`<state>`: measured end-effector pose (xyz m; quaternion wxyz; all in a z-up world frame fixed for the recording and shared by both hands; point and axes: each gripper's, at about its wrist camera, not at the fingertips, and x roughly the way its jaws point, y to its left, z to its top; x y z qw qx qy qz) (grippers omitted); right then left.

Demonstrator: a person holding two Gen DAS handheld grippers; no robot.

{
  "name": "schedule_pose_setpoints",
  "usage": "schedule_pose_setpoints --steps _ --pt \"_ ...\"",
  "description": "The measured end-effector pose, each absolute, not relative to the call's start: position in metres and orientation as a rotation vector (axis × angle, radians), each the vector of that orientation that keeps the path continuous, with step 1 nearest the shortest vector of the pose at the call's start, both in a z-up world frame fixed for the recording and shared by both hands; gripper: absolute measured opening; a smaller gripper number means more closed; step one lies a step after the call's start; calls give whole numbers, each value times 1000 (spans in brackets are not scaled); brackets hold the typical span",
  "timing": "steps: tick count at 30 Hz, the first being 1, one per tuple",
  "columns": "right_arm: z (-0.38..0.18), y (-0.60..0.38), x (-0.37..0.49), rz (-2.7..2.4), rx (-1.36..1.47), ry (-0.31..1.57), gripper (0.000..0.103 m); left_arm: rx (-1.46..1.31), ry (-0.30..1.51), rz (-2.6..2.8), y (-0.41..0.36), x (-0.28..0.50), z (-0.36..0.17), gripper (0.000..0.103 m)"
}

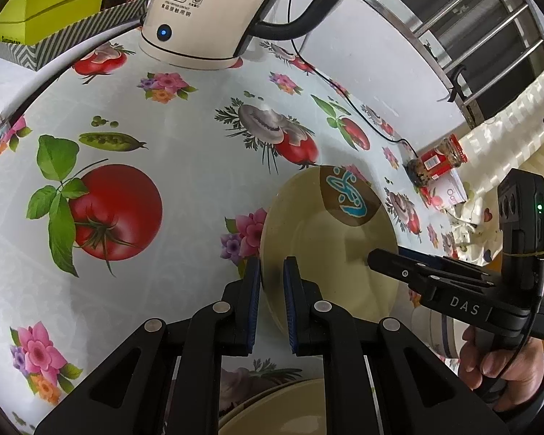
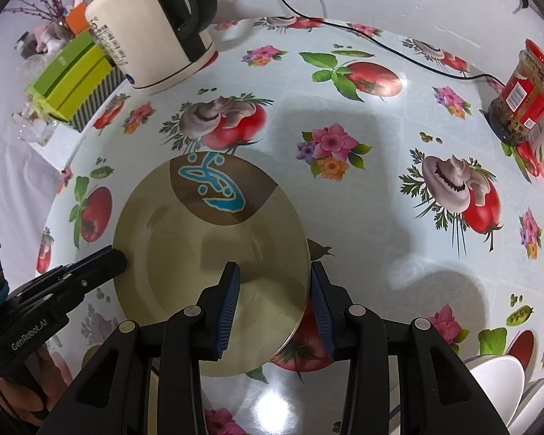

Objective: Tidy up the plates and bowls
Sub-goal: 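Lower the held beige plate with the left tool onto the other beige plate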

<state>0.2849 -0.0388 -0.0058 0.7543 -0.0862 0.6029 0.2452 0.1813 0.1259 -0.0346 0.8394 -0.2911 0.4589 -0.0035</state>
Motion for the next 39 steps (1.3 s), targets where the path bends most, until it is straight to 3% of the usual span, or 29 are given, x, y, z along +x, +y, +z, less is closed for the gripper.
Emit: schedule_pose_setpoints --steps 39 --pt "21 -41 236 586 -187 1298 38 -602 926 23 123 127 -5 12"
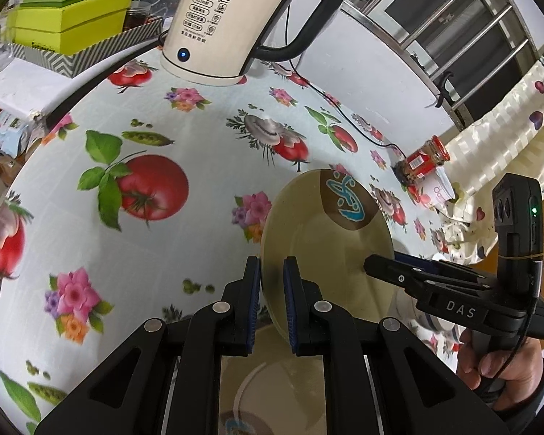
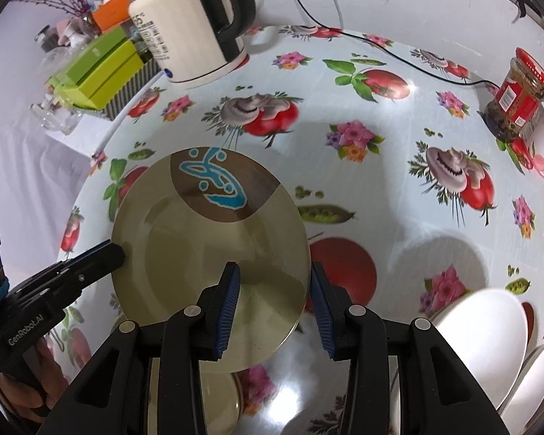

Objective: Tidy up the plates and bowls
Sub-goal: 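Lower the held beige plate with the left tool onto the other beige plate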

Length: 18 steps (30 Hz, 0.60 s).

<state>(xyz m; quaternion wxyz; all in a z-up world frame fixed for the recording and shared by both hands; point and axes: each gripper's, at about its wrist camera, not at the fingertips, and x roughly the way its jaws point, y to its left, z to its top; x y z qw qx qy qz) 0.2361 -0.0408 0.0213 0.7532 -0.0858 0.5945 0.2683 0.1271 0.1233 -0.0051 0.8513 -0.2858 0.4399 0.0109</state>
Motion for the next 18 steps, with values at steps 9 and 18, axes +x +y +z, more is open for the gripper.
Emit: schedule_pose_setpoints --steps 9,18 --pt "17 -44 208 607 -193 1318 38 -609 930 37 120 100 -6 13" --pt "11 -48 183 615 -200 1345 38 -613 949 50 114 76 -13 13"
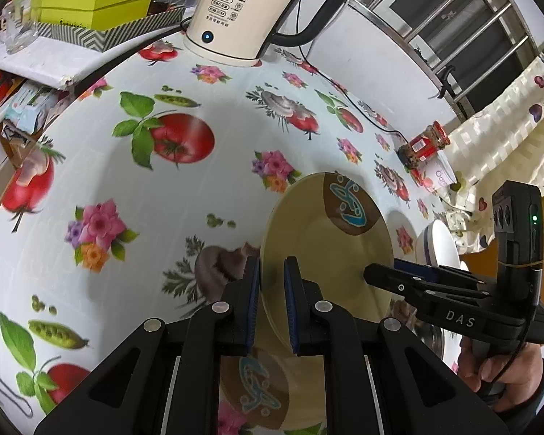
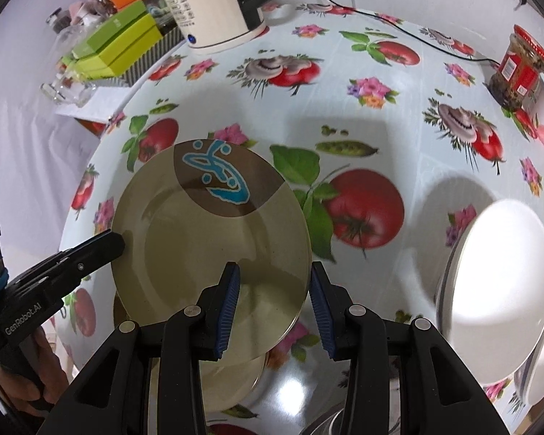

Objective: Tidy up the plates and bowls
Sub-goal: 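Lower the held beige plate with the left tool onto the other beige plate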

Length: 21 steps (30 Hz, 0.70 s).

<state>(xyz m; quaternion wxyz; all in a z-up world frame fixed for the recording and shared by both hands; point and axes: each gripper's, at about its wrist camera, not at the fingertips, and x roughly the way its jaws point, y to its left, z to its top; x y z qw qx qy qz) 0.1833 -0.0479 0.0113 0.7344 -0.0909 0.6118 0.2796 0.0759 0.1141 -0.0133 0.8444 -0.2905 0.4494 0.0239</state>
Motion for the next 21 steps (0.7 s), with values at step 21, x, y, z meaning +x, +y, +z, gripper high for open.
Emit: schedule_pose_setpoints --steps 21 --pt "6 -48 144 660 -227 1362 39 -621 983 71 106 40 -28 24"
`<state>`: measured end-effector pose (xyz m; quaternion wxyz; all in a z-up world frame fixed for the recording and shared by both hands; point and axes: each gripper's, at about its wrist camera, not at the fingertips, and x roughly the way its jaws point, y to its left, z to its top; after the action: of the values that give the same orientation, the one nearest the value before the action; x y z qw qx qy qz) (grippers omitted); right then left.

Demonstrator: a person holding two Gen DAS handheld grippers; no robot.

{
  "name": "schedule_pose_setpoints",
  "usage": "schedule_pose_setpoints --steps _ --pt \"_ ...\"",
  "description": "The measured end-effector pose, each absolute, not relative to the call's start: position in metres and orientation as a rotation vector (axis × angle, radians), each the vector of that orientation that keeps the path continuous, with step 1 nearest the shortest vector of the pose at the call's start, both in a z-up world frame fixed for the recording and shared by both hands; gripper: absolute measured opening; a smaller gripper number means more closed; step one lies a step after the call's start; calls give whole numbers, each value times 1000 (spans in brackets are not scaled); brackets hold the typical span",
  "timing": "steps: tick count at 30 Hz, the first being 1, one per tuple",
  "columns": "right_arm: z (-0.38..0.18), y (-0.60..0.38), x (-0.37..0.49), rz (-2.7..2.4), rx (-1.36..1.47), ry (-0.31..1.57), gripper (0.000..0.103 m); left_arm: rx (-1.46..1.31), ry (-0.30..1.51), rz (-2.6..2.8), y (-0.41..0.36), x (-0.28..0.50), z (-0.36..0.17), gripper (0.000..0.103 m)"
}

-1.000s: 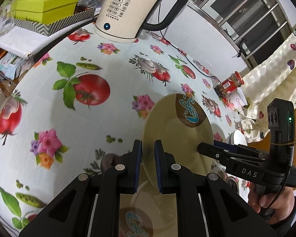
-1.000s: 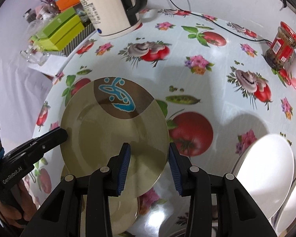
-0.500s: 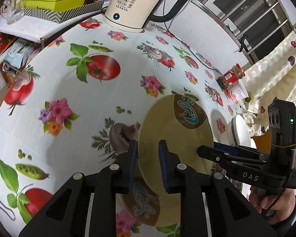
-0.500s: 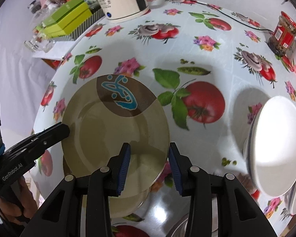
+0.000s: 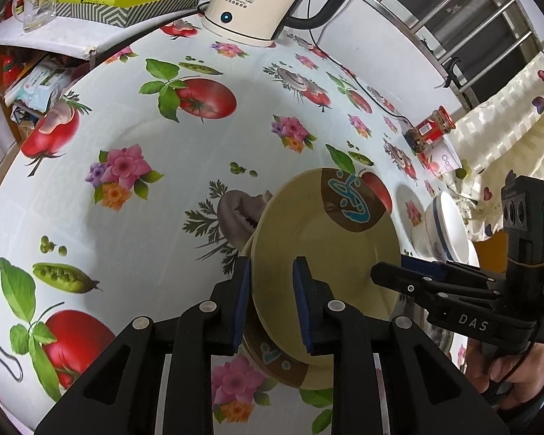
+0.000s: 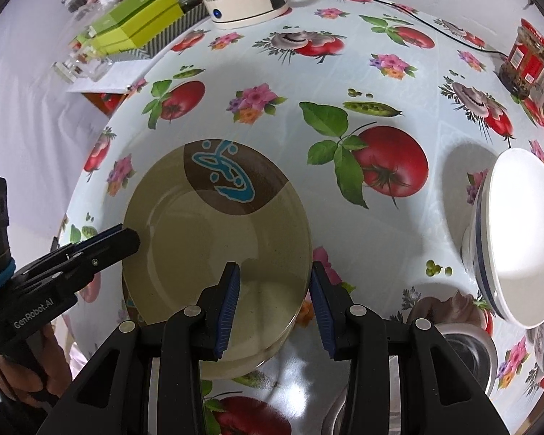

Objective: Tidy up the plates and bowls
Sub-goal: 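Lower the held beige plate with the left tool onto the other beige plate, then settle the plate on the stack and open the left tool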

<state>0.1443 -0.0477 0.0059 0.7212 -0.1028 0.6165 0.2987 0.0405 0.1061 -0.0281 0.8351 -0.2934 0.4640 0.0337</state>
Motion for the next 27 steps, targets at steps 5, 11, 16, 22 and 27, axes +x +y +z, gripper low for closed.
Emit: schedule_pose_setpoints --steps 5,11,16,22,27 --pt "5 -48 139 668 -230 1363 39 -623 982 75 106 37 -29 24" --pt "4 -47 134 674 -241 1361 40 -627 983 77 105 29 -29 24" --pt "5 -48 132 674 -248 1354 40 -617 984 78 102 25 -28 24" --pt "5 -48 127 675 -265 1340 40 -601 982 77 100 23 -28 24" --pt "5 -50 126 677 -260 1335 40 -587 982 80 98 24 -28 24"
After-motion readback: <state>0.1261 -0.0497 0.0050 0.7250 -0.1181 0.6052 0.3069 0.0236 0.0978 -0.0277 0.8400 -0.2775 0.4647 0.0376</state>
